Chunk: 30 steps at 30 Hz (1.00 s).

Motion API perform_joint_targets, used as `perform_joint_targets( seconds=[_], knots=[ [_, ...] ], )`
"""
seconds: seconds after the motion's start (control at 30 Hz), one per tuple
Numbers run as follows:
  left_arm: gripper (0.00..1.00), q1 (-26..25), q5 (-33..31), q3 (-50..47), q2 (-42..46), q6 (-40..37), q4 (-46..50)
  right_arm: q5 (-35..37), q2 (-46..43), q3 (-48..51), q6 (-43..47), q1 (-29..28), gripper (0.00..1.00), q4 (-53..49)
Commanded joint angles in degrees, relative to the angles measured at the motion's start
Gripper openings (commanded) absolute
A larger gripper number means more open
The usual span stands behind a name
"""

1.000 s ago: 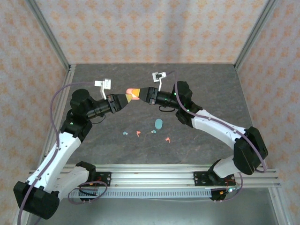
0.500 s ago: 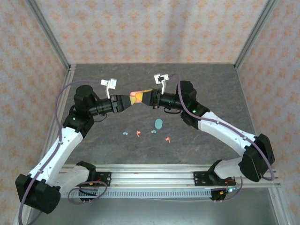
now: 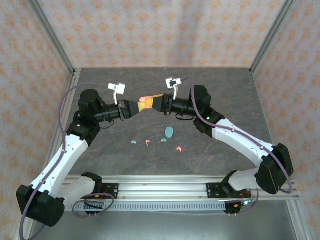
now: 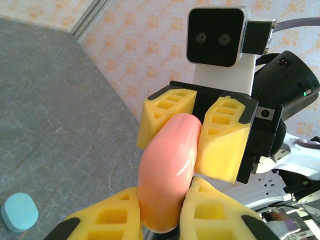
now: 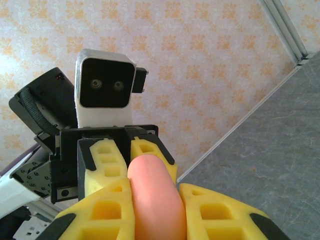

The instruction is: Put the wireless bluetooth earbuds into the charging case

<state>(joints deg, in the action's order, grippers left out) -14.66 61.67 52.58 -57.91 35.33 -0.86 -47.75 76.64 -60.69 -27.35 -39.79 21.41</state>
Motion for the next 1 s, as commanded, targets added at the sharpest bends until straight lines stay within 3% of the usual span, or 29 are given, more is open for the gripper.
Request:
perform_joint_targets(
  seconds=[0.0, 0.03, 0.2, 0.33, 0.63, 0.97],
  knots=[
    [0.05, -1.3, 1.8, 2.1, 0.1, -2.7, 0.1, -2.9, 0.0, -2.0, -0.6, -0.4, 0.14, 3.8],
    [0.0, -1.4, 1.7, 2.3, 0.1, -3.8, 1.1, -3.0, 0.1, -2.0, -0.6, -0.4, 0.15, 3.6],
    [0.0, -1.3, -1.5, 3.6, 1.8, -16.4, 10.6, -3.8, 0.4, -2.2, 0.9, -0.4, 0.32, 0.2],
    [0.0, -1.3, -5.0, 1.6, 5.5, -21.3, 11.2, -5.0, 0.8, -3.9, 5.7, -0.4, 0.42, -10.8],
    [0.0, -1.3, -5.4, 1.0, 7.3, -27.2, 16.3, 9.0, 0.0, -9.1, 16.9, -0.2, 0.48, -30.5],
    [0.0, -1.3, -7.3, -0.9, 9.6, -28.1, 15.3, 10.8, 1.8, -12.0, 15.2, -0.1, 0.52, -31.9]
  ],
)
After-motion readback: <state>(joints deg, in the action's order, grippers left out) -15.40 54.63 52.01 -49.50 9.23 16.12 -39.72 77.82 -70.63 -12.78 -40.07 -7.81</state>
